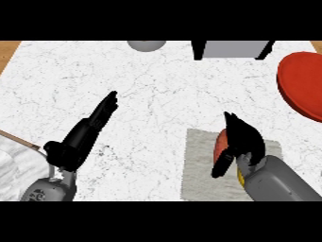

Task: Pick the sweet potato from the placemat and place it in the bowl

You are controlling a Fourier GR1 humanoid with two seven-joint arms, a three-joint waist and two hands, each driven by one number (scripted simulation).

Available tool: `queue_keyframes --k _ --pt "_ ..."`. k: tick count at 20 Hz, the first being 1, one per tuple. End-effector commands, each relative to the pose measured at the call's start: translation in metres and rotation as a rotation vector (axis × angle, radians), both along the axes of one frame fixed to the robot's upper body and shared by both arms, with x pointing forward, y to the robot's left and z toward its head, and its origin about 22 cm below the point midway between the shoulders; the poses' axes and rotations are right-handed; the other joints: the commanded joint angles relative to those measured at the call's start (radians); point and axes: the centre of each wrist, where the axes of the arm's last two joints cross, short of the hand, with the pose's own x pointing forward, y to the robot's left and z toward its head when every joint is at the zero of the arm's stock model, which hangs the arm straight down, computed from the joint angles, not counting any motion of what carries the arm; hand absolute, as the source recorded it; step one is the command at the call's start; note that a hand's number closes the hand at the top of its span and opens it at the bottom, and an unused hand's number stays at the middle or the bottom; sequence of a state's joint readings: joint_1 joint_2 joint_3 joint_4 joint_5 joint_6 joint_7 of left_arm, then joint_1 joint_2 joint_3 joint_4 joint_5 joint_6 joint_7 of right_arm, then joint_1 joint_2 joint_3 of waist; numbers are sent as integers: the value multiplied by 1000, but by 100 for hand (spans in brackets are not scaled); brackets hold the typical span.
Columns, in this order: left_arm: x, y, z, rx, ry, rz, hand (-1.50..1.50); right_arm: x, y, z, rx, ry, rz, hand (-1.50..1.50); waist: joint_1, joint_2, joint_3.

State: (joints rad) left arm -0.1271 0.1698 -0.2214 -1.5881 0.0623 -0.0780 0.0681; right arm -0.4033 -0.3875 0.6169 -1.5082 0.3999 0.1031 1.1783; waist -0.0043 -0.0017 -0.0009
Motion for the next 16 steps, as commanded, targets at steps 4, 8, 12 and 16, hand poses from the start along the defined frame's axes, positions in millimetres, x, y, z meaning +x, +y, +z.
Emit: queue_keyframes --k 4,8,12,16 --pt "-5 20 6 6 -8 -3 0 -2 -17 -12 -56 88 -153 -150 5 0 1" --pt "11 2 8 -6 18 2 0 -12 -3 -18 -54 89 -140 -150 -1 1 0" --pt "-2 -15 18 -14 15 6 0 3 -8 -47 -28 82 -118 -150 7 1 1" --pt "-10 -1 -10 7 11 -6 0 25 -33 -25 -52 -22 -67 150 8 2 1"
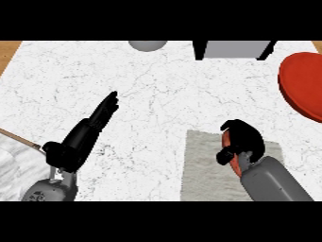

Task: Pick the sweet potato from the placemat and place it in the bowl

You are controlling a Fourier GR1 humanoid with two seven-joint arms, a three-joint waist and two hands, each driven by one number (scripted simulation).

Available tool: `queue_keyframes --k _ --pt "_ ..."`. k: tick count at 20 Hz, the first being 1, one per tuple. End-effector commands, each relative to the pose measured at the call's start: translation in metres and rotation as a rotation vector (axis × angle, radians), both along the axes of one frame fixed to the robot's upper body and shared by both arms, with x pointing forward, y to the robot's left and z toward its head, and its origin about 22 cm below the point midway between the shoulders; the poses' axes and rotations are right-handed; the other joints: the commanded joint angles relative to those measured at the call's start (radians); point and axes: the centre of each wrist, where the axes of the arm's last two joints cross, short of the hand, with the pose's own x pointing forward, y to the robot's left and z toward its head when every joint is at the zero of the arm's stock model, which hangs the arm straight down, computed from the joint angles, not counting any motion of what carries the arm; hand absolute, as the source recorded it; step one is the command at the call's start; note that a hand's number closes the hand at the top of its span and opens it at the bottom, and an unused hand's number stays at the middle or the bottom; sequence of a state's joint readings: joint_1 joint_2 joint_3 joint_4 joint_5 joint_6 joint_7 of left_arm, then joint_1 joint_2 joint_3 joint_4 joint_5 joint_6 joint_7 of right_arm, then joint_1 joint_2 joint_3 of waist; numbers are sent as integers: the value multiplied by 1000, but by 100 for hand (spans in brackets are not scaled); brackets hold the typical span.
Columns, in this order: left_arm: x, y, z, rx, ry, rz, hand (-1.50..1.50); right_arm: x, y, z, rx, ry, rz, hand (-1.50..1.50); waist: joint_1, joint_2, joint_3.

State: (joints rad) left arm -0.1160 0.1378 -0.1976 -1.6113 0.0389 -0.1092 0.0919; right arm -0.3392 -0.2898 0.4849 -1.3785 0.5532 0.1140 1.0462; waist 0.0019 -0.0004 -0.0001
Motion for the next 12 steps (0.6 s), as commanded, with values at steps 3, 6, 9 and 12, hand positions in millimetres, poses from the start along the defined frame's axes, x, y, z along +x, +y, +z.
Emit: queue_keyframes --k 3,6,9,12 --pt "-3 19 -7 -5 -4 2 0 -17 17 -25 -70 -56 4 150 1 0 0" --pt "-3 7 -13 24 -14 1 0 2 -9 -1 -69 -62 -8 150 0 0 0" --pt "12 4 -7 -2 -19 -8 0 49 -31 5 -54 -94 -32 150 7 4 0" --pt "12 -13 -4 0 -8 -44 0 101 -50 37 -43 -130 -111 150 45 18 2"
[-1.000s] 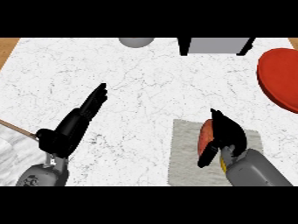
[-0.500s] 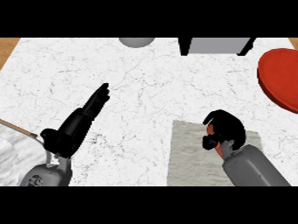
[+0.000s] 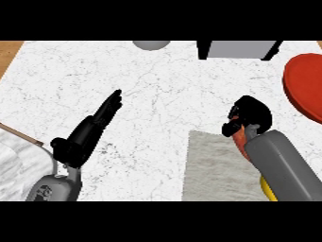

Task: Pick the sweet potato from the placemat and place it in the bowl

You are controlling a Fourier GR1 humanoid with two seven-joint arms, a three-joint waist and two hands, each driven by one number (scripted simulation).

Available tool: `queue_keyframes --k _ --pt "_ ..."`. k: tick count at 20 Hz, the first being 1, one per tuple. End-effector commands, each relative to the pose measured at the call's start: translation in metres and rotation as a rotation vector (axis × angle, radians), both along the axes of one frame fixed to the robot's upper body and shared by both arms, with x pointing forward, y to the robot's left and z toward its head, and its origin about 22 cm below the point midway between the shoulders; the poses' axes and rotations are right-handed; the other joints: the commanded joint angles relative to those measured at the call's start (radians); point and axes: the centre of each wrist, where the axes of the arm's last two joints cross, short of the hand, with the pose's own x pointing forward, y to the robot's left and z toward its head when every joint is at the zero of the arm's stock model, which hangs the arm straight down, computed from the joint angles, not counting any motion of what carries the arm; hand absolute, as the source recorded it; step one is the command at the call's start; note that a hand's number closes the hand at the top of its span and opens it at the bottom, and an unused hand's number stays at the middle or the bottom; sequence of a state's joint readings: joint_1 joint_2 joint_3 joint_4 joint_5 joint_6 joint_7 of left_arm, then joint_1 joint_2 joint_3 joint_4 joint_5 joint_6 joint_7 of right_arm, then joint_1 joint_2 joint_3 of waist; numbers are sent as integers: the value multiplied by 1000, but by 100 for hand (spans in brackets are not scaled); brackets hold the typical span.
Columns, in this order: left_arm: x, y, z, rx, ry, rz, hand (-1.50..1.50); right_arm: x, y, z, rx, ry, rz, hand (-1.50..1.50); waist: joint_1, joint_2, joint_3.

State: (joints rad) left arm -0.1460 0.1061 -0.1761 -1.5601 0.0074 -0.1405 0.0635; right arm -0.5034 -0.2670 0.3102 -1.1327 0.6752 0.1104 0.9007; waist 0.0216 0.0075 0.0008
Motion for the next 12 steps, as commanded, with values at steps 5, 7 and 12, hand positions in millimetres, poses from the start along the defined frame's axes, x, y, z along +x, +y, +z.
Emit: queue_keyframes --k 5,7,12 --pt "-2 -2 -1 2 -18 -39 0 78 -28 32 -71 -80 -90 150 45 14 1" --pt "1 7 7 5 -9 -27 0 87 -37 52 -190 -118 -151 150 35 9 0" --pt "3 -15 11 6 -9 -27 0 95 -17 65 -312 -337 -215 150 16 4 0"
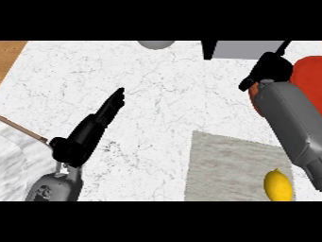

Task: Pick the sweet potato from the placemat and place it in the bowl

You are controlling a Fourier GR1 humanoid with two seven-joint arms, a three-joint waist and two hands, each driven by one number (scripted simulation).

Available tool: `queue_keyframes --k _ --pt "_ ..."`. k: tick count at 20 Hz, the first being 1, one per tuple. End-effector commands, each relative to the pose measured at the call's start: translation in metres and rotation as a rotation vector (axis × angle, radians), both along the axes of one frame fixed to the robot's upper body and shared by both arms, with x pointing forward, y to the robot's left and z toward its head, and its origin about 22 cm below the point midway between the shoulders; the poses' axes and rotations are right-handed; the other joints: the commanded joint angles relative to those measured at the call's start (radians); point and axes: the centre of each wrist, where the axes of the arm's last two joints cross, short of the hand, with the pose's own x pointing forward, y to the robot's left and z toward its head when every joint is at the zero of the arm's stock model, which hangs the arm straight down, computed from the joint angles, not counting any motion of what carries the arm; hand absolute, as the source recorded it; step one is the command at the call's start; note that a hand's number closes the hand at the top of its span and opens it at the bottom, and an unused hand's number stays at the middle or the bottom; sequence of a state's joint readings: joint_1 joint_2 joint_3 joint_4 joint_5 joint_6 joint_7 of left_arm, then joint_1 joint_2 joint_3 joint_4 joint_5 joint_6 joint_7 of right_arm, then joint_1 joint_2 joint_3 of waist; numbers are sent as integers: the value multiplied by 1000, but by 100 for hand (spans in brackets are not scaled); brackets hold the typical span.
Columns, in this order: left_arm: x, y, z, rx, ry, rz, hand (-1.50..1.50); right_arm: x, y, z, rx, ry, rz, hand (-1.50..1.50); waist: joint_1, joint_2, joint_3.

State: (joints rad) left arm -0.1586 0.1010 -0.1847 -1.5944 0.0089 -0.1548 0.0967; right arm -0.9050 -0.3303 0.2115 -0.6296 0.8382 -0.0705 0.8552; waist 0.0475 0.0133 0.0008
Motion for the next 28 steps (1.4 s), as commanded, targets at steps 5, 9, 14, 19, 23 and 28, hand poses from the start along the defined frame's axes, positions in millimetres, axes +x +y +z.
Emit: queue_keyframes --k 5,9,14,19,23,28 --pt "-5 12 -8 -6 7 7 0 22 -10 72 -95 -449 -78 150 -10 -4 0" --pt "0 16 -19 -10 15 21 0 25 -6 86 -16 -614 -126 150 -22 -2 -1" --pt "4 19 -11 -16 20 35 0 23 -63 91 -19 -606 -220 150 -30 -6 -1" --pt "-8 18 -13 12 9 37 0 15 -101 78 -168 -532 -270 150 -32 -8 -1" --pt "-3 20 -1 -3 -2 27 0 0 -143 55 -285 -554 -313 150 -26 -4 0" --pt "-12 16 2 3 -6 9 0 -12 -175 45 -286 -487 -349 150 -14 -3 1"
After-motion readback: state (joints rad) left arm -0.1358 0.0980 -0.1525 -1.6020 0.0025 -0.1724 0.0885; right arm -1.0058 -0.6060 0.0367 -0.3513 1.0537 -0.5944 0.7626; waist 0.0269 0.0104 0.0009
